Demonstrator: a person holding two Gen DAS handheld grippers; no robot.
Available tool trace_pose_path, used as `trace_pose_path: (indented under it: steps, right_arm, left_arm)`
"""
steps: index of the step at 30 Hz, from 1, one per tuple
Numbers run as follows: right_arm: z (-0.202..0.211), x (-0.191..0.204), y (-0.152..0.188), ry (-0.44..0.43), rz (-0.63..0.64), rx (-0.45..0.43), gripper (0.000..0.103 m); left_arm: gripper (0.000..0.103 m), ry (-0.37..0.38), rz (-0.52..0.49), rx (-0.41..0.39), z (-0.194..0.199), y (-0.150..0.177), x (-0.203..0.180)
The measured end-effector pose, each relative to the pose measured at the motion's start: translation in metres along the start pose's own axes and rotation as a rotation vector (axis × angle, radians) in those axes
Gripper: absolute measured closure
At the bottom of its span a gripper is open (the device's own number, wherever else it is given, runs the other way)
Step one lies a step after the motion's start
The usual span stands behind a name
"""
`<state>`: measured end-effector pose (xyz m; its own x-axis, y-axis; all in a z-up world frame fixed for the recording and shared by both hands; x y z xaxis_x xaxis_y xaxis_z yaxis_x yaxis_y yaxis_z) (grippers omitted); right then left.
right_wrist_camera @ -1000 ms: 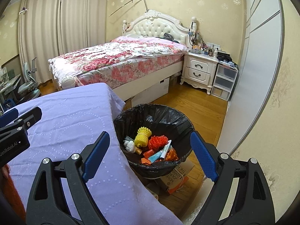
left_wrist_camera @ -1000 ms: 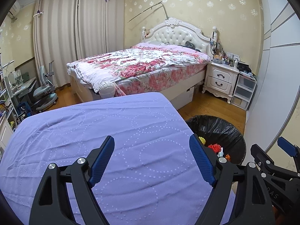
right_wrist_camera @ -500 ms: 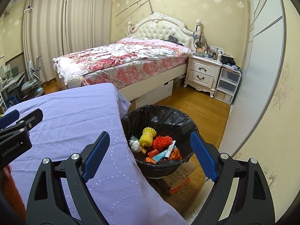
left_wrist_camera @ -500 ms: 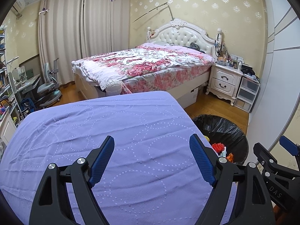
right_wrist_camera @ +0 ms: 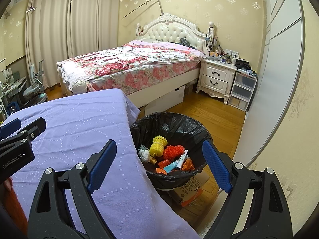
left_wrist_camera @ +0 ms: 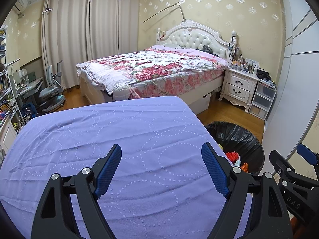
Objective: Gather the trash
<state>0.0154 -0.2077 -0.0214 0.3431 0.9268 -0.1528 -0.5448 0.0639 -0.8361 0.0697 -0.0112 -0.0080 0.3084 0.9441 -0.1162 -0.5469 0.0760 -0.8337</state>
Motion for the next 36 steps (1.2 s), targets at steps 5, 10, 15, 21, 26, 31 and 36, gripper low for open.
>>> trace_pose_path:
  steps: [5,10,15,21,26,31,36]
  right_arm:
    - [-0.0002,-0.0001,0.0002,0.001,0.0,0.0,0.017]
    - [-0.0001,0.0003,0.0001,0.001,0.0,0.0,0.017]
    - [-0.0002,0.0001,0.0003,0.0,0.0,0.0,0.017]
    - [-0.0002,0.0001,0.0003,0.001,0.0,-0.001,0.017]
    - [-0.0002,0.0001,0.0005,0.0,0.0,0.0,0.017]
    - [-0.0001,0.0002,0.0005,0.0,0.0,0.0,0.017]
    - [0.0001,0.001,0.0001,0.001,0.0,-0.002,0.017]
  left_arm:
    - [0.023,0.0,-0.001,0.0,0.0003,-0.0002,0.0004]
    - [0.023,0.0,0.002,-0.001,0.0002,-0.0003,0.0005]
    - [0.023,0.002,0.004,-0.003,0.0017,0.0001,0.0008]
    - [0.023,0.003,0.004,-0.003,0.0021,0.0004,0.0007]
    - [0.023,0.005,0.003,-0.004,0.0028,0.0004,0.0002]
    - [0.023,0.006,0.002,-0.004,0.0028,0.0006,-0.0003]
    - [0.023,0.007,0.003,-0.004,0.003,0.0006,-0.0002]
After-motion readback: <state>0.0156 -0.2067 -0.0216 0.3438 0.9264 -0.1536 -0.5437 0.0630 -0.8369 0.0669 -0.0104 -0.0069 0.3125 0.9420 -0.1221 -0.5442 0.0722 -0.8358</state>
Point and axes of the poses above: each gripper's, at about its wrist camera, not at the fingertips, and z roughly against the way its jaws point, x to its left, y to its underside, the point moved 7 cm from there along -z, roughly the way its jaws point, and after that the axes turned 12 degrees about y, right-handed, at the moved point
